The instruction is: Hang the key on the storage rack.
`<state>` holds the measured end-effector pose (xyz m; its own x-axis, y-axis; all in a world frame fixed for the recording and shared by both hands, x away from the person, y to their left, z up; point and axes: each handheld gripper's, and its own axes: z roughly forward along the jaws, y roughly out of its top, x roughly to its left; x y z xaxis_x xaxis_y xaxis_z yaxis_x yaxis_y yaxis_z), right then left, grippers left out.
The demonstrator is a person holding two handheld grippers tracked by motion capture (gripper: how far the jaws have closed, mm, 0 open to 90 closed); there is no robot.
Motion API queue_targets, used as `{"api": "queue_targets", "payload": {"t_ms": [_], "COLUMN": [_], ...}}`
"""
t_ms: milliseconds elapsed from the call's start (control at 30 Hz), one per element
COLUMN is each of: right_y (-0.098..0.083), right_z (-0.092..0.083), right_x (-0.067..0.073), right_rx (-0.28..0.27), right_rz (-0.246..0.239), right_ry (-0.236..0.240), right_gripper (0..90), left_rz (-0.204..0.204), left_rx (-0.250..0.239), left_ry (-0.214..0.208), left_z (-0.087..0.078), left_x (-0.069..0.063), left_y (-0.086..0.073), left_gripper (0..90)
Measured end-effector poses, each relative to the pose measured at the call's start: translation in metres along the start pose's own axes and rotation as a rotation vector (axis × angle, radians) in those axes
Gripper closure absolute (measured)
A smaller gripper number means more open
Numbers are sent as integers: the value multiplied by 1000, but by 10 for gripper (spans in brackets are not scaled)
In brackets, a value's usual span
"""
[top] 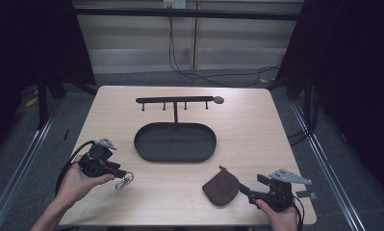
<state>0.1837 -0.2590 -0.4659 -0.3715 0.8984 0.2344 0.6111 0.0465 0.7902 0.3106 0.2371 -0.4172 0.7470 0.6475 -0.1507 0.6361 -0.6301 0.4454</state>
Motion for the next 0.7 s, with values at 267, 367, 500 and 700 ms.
{"api": "queue_targets", "payload": {"t_ms": [267,367,500,700], "right_y": [0,0,0,0], "right_z": [1,2,2,2], "right_x": [-1,-1,-1,-1], "right_rx": [11,15,17,24], "right_rz": [0,-2,-1,-3], "right_ry": [2,3,3,3], "right_gripper": [176,174,174,174], "left_rz": [-33,-41,-47,-58], "left_rx": [89,125,189,231], "left_ry": [-36,-49,-58,-40], "left_z": [14,17,22,30], "left_x": [8,11,15,14], "left_y": [9,13,18,22], "left_gripper": [626,632,606,586]}}
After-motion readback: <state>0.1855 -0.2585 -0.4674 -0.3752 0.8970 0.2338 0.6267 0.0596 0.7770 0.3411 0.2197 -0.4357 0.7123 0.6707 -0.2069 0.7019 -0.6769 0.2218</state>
